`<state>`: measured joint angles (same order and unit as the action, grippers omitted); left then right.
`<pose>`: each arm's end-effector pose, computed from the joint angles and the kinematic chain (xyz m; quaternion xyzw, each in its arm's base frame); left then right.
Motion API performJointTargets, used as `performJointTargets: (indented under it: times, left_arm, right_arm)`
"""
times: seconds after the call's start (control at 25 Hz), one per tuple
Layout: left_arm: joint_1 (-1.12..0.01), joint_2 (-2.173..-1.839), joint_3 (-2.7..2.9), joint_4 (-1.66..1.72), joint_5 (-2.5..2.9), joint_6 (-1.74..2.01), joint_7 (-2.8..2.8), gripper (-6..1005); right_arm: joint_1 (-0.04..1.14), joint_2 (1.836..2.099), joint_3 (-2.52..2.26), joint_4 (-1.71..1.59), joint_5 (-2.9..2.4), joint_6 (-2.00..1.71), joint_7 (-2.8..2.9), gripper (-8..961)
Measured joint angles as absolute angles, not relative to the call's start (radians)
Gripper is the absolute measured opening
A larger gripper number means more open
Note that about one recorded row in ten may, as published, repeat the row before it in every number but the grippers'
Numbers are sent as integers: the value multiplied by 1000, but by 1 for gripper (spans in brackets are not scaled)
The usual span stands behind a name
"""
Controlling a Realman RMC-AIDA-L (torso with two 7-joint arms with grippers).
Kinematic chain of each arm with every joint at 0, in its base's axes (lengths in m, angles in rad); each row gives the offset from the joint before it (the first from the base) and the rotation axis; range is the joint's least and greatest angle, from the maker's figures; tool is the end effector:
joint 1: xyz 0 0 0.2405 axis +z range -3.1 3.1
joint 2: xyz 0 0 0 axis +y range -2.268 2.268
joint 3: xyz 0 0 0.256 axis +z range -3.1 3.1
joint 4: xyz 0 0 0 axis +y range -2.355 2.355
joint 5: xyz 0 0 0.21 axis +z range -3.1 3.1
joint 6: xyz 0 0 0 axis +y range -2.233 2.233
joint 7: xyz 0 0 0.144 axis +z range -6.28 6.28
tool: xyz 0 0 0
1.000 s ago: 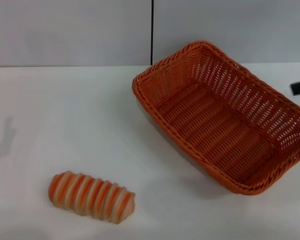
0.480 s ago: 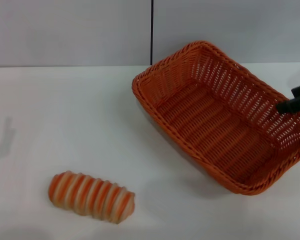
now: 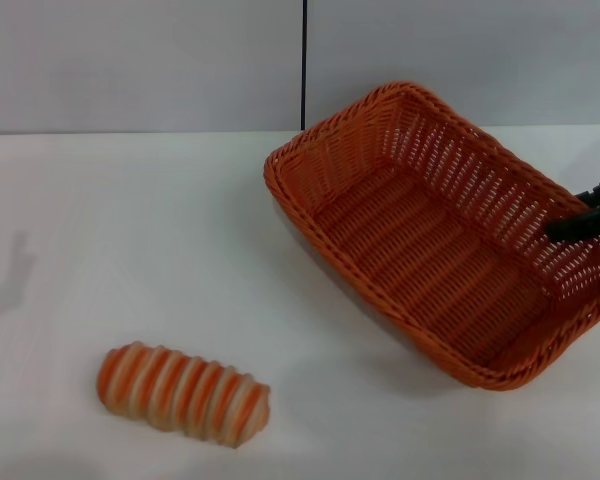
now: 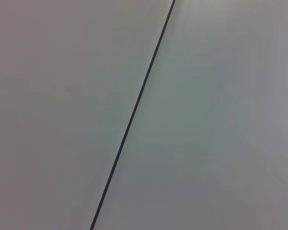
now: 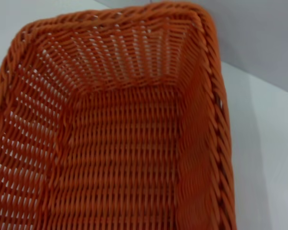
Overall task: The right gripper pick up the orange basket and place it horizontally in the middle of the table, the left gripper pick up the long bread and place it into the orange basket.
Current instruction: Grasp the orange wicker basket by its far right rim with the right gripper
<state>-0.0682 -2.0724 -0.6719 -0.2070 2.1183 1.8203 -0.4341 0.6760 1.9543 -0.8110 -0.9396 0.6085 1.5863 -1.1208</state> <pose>-0.3448 0.1837 0.0341 -0.5451 -0.2144 -0.5088 0.6308 0.2652 0.3765 0.0704 -0.9244 0.3442 -0.0692 0.1492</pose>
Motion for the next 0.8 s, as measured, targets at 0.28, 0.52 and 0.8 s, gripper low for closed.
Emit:
performJointTargets:
  times: [0.28,0.52,0.8]
  left_arm:
    - [-70,-2072,-672,-207,2117,1819,-434,799]
    - [-71,-2072,-672,-210,2116,1812,-434,799]
    - [-72,-2072,-672,-213,2114,1810,-434,799]
  right_arm:
    - [677,1959,-809,-944,612,1585,-1132,483]
    - [675,1960,-806,-947,617,1583,-1151,314]
    - [665,1958,-686,-956,673,1610,-1229,213]
